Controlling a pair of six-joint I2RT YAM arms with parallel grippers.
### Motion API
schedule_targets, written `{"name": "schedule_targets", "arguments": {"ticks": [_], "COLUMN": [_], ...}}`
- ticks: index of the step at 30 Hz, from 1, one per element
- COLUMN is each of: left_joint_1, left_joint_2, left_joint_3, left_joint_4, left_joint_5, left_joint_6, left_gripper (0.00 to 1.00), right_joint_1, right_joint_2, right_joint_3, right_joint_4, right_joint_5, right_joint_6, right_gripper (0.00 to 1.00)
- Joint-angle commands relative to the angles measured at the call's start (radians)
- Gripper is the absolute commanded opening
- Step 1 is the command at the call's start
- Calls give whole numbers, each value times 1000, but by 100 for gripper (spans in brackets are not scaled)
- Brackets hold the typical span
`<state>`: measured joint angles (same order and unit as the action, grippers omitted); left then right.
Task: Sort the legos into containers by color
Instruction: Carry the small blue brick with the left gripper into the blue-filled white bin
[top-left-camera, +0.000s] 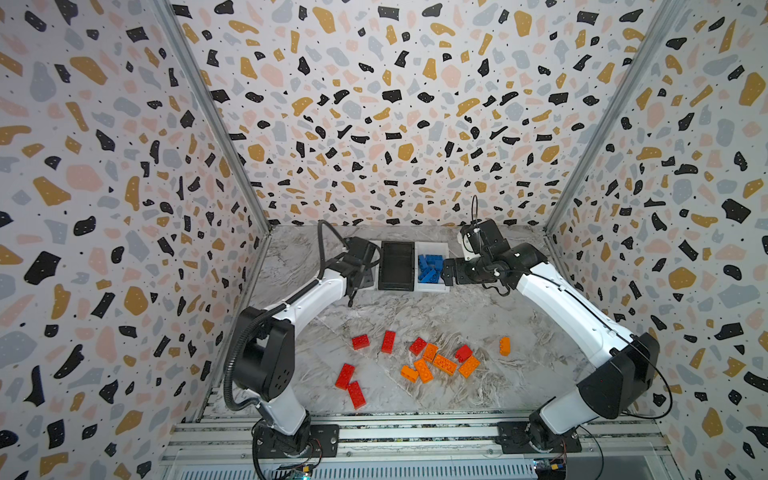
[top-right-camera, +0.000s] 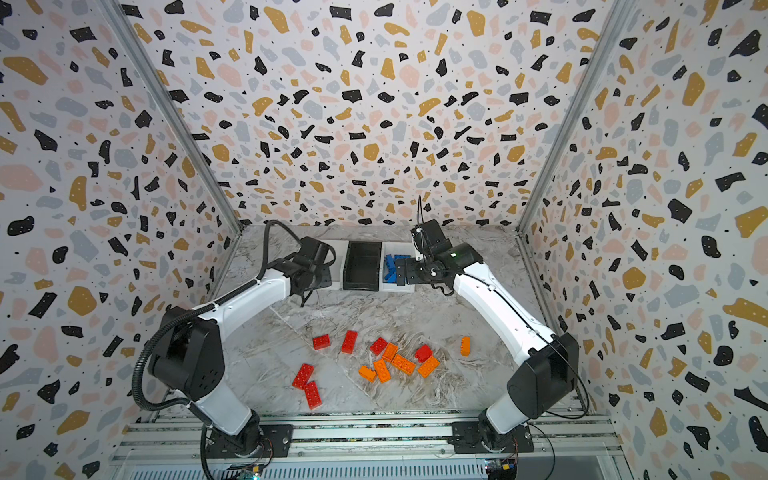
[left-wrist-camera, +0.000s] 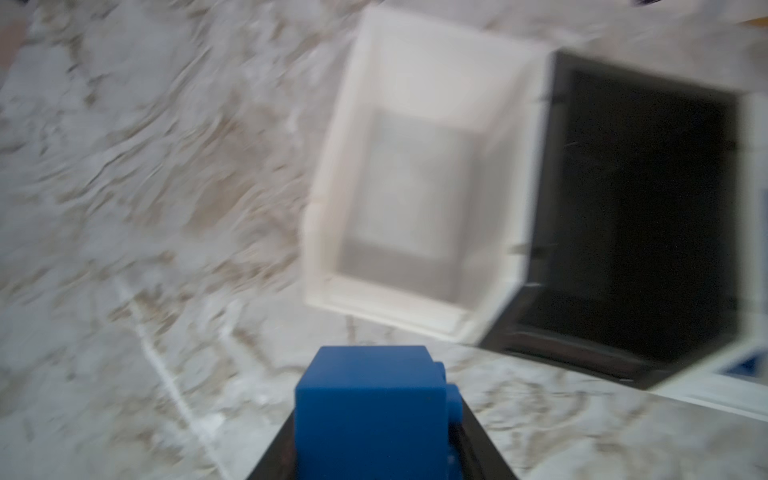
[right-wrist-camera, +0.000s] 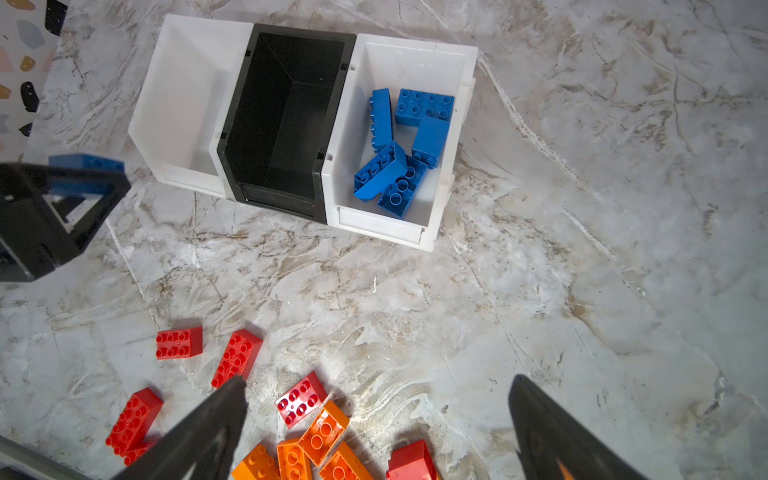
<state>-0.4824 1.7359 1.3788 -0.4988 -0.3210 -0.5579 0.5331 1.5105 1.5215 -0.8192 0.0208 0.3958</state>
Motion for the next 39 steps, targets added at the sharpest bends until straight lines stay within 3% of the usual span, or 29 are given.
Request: {"name": "schedule_targets", "arguments": {"ticks": [1, 9, 22, 24, 27, 29, 33, 39], "left_joint_1": [-79, -192, -213, -214, -214, -212, -212, -213], "left_joint_2": [107, 379, 570, 580, 595, 593, 540, 335], "left_joint_3": [158, 499, 716, 726, 740, 752, 740, 535], "left_joint_4": [-63, -53, 15, 26, 45, 57, 93, 122], "left_joint_5": [-12, 71, 137, 148, 166, 172, 168, 38], "left_joint_6": [14, 7, -48, -53, -63, -68, -60, -66], "left_gripper": [33, 34, 36, 46, 76, 88, 100, 100], "right_joint_1": [-28, -103, -192, -199, -208, -215, -225, -225], "right_joint_2": [-107, -248, -309, -313, -315, -318, -316, -275], "right_joint_3": [-46, -151, -169, -170, -173, -172, -163, -142], "right_joint_4": [-31, -44, -84, -87, -90, -88, -75, -60], "right_joint_5": [26, 19, -1, -5, -5, -6, -16, -69], "right_joint_6": [18, 35, -4, -7, -12, -15, -27, -48], "right_gripper": [99, 99, 99, 99, 99, 99, 99, 99]}}
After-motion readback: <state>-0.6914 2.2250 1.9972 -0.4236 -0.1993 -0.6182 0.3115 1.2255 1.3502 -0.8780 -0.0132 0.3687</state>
